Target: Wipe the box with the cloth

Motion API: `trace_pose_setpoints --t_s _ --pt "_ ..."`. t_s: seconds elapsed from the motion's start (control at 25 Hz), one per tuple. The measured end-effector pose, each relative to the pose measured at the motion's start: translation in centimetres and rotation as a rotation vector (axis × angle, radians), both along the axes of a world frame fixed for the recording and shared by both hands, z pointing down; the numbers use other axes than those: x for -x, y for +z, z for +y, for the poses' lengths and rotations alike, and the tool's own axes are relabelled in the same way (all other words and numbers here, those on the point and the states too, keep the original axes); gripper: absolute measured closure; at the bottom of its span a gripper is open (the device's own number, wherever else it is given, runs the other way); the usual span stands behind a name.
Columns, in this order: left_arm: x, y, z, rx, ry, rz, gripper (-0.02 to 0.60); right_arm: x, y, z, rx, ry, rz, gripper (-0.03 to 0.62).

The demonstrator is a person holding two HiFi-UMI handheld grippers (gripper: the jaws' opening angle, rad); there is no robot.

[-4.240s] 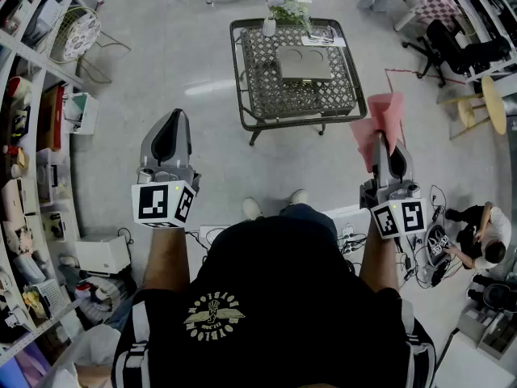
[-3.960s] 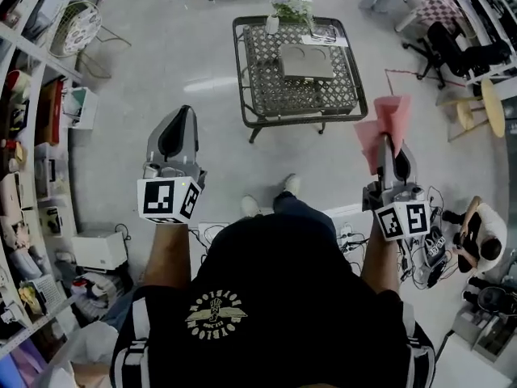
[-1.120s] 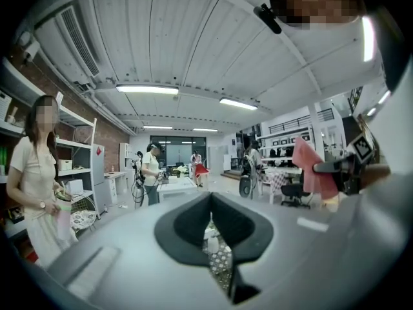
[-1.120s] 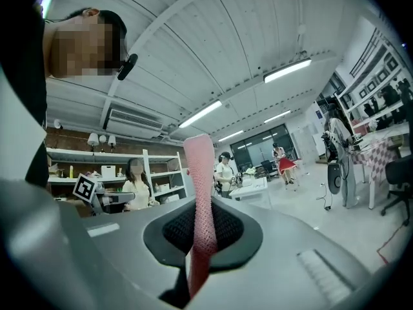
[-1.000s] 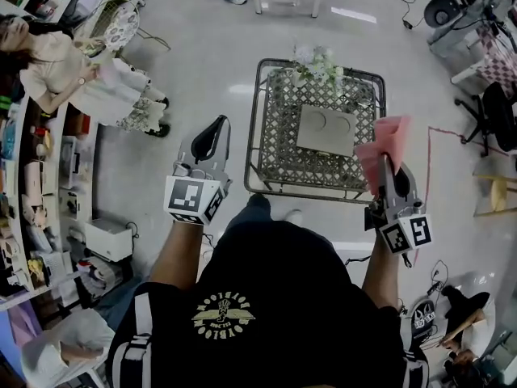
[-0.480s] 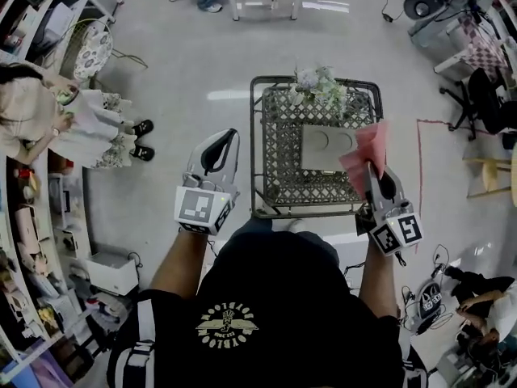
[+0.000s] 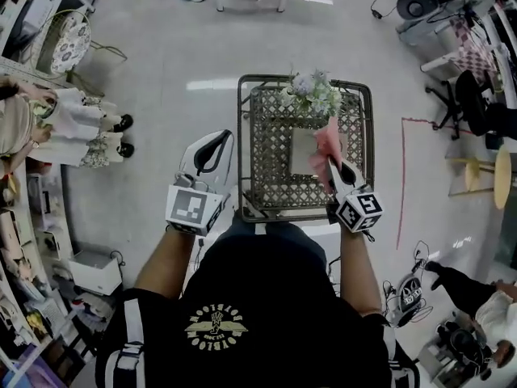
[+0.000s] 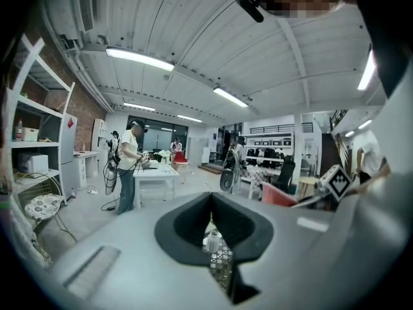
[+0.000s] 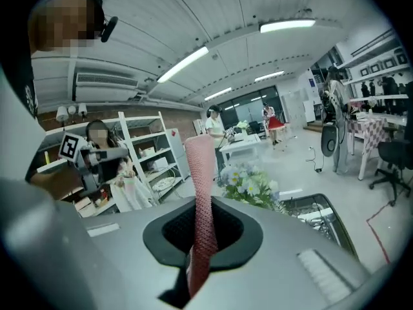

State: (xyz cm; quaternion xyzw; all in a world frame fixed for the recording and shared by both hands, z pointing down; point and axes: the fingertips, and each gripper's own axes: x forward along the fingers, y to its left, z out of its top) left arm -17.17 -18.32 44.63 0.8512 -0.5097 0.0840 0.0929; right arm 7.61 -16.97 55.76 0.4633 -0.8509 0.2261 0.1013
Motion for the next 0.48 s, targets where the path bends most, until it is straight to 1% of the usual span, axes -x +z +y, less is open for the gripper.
trace_pose_setpoints --t_s 0.12,0.28,0.48 --pt "0.1 0.3 0.6 0.023 -0.037 0.0 0.581 0.5 4.6 -1.3 0.067 -0.046 0.019 0.577" --pt "0.9 0.7 1.5 0.053 -0.096 -0.032 0.581 1.2 11.3 -2.8 0.162 -0.127 0.048 0.577" --pt "2.0 -0.3 2.9 0.038 -0.19 -0.059 0.581 1.6 19.6 -4.1 0.319 -0.196 0.097 0.577"
